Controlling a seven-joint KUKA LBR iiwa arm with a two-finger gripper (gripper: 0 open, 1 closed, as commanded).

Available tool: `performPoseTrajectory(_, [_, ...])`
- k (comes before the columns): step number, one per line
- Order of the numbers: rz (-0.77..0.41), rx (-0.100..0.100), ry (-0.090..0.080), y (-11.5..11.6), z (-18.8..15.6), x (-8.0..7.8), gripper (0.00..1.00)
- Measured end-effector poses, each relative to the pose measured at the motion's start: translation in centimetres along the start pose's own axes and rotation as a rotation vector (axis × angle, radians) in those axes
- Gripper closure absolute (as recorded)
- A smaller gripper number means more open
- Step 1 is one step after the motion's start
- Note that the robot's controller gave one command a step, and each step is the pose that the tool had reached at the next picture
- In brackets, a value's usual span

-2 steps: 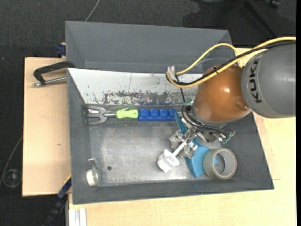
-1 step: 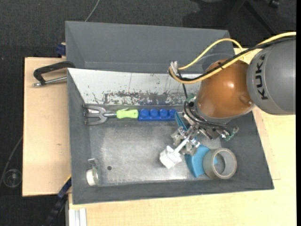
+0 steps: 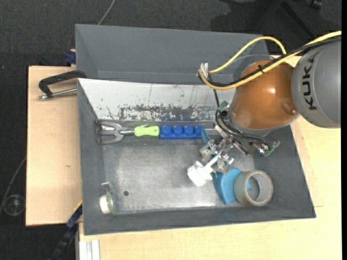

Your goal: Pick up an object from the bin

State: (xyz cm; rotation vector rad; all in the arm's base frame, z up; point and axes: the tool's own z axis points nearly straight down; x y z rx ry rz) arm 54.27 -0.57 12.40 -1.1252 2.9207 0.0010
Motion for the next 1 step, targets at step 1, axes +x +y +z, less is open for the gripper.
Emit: performPoseTrajectory(1, [0.000, -0.005, 0.004, 0.11, -1.68, 0.05, 1.00])
